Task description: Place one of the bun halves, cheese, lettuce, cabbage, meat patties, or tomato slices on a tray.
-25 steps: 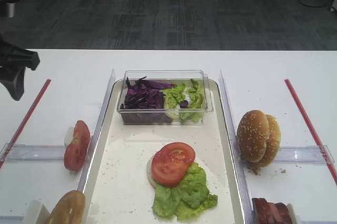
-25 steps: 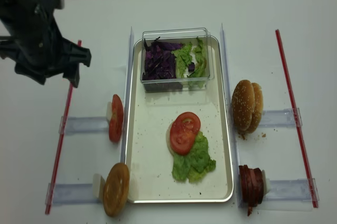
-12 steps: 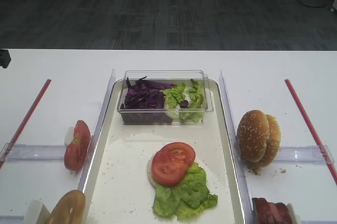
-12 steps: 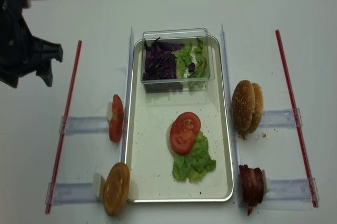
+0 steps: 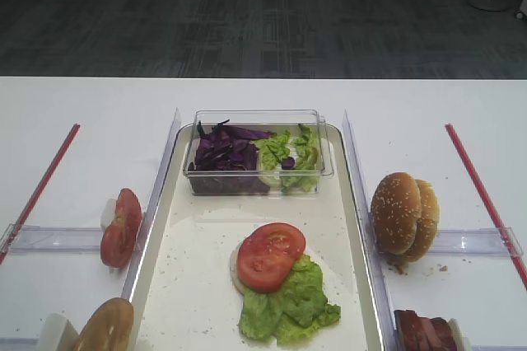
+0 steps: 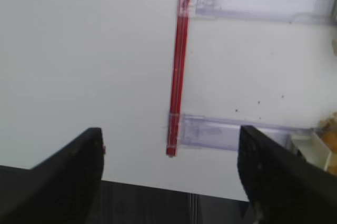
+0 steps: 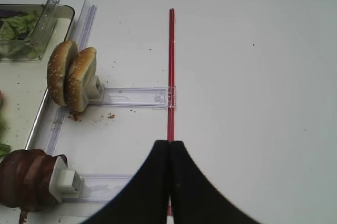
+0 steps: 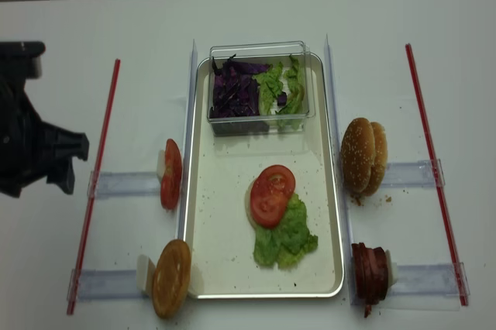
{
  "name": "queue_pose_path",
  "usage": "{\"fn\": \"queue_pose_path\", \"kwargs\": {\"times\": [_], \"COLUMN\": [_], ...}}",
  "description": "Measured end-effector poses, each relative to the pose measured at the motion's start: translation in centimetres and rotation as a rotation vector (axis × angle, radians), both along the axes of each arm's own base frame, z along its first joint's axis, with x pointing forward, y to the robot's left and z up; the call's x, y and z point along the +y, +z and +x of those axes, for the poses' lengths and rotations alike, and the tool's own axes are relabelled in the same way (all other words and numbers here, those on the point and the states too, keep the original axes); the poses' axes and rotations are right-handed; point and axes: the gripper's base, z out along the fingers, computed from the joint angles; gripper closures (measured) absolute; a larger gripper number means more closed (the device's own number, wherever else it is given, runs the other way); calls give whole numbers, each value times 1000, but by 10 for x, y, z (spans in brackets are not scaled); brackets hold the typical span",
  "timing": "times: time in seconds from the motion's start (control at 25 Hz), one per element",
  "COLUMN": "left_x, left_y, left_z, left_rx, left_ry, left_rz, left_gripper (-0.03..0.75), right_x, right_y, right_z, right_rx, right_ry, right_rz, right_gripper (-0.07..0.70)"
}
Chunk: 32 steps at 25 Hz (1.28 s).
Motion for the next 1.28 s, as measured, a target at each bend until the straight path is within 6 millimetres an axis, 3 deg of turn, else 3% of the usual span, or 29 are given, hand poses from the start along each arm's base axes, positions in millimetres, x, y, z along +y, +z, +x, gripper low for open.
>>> {"fn": "queue_pose_path", "kwargs": {"times": [0.36, 0.64, 1.28], "left_x": [-1, -2, -4], "left_y": [-22, -26, 1], "left_z": [-69, -113, -197], "left_rx": [-15, -100, -598], "left_ry": [-1, 3, -45], "left_rz": [-15, -29, -39], "left_gripper": [225, 225, 225], "right_x": [0, 0, 0], "right_y": [0, 0, 0], "right_z": [0, 0, 0], "right_rx": [0, 0, 0], "right_ry": [0, 1, 1], "right_rz": [0, -2, -2], "right_gripper": [595, 595, 595]}}
